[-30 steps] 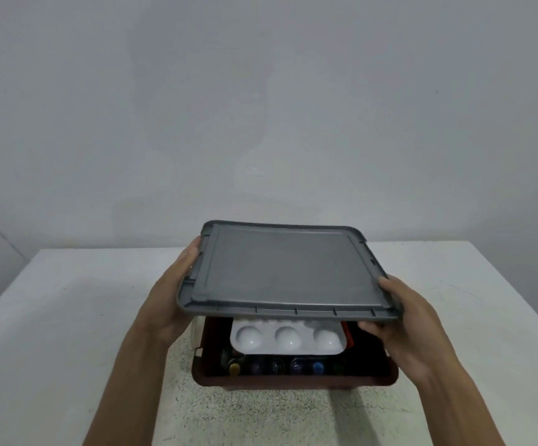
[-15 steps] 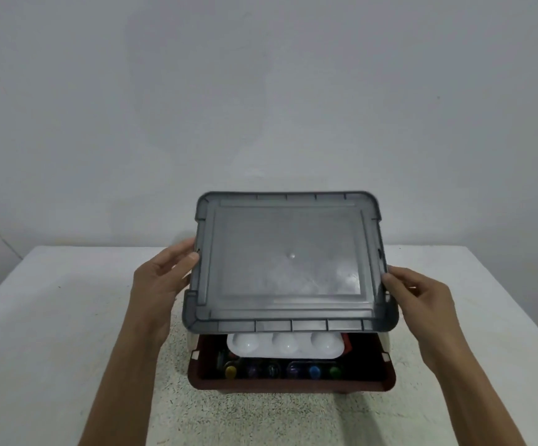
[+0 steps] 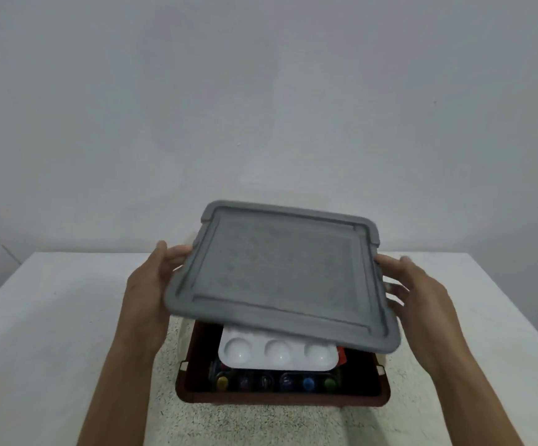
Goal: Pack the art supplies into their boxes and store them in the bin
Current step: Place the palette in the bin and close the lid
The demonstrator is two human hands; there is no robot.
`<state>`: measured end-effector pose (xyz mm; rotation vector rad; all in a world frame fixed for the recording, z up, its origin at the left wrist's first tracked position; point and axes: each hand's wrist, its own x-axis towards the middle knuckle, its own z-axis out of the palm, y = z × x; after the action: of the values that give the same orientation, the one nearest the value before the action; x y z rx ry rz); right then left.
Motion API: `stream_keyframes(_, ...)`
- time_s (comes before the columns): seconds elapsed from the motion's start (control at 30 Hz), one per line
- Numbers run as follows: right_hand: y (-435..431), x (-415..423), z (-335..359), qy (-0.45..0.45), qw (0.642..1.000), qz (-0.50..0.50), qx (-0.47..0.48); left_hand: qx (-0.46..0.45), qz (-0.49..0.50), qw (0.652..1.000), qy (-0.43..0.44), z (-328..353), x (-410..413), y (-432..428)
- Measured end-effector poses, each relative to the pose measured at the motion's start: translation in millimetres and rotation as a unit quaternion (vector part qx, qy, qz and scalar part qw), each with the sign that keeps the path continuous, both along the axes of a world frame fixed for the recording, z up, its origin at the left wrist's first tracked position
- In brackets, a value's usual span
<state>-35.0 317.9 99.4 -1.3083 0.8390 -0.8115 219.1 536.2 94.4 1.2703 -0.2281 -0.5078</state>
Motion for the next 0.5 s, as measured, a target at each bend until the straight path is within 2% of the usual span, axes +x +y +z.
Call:
stream_keyframes(0.1, -4.6, -0.5, -5.3, 0.016, 0.999, 0.004, -0.045, 0.071, 0.005, 0.997, -0.042, -4.1, -0.3, -3.2)
stream_keyframes(0.33, -11.0, 7.6, -16.0, 0.098, 0.986, -0.012, -0.135, 0.174, -0.003, 0.972, -0.159, -18.1, -1.9, -8.6)
stream_keyframes(0.43, -10.5, 10.8, -25.8, 0.184, 0.956, -0.005, -0.229, 0.245, 0.012, 0.948, -0.200, -31.5, 0.3, -10.6)
stream_keyframes(0.5, -8.3, 14.3, -34.8, 0.244, 0.926, 0.001, -0.289, 0.325, 0.020, 0.909, -0.259, -39.5, -1.1, -13.1)
